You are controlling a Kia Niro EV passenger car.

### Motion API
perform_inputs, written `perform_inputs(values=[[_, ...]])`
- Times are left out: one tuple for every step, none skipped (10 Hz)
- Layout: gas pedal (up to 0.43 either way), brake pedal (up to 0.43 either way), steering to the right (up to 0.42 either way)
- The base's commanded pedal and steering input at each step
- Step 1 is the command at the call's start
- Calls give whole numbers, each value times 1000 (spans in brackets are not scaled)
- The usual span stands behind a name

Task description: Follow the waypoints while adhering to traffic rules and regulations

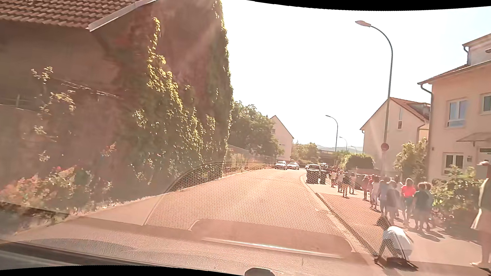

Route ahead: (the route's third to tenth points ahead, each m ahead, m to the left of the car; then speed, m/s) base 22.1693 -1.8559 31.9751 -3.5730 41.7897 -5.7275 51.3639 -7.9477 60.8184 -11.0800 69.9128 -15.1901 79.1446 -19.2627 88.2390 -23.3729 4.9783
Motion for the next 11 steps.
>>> perform_inputs(values=[[209,0,-24],[197,0,-11],[197,0,3],[197,0,10],[189,0,15],[177,0,18],[169,0,18],[157,0,20],[150,0,25],[150,0,33],[150,0,42]])
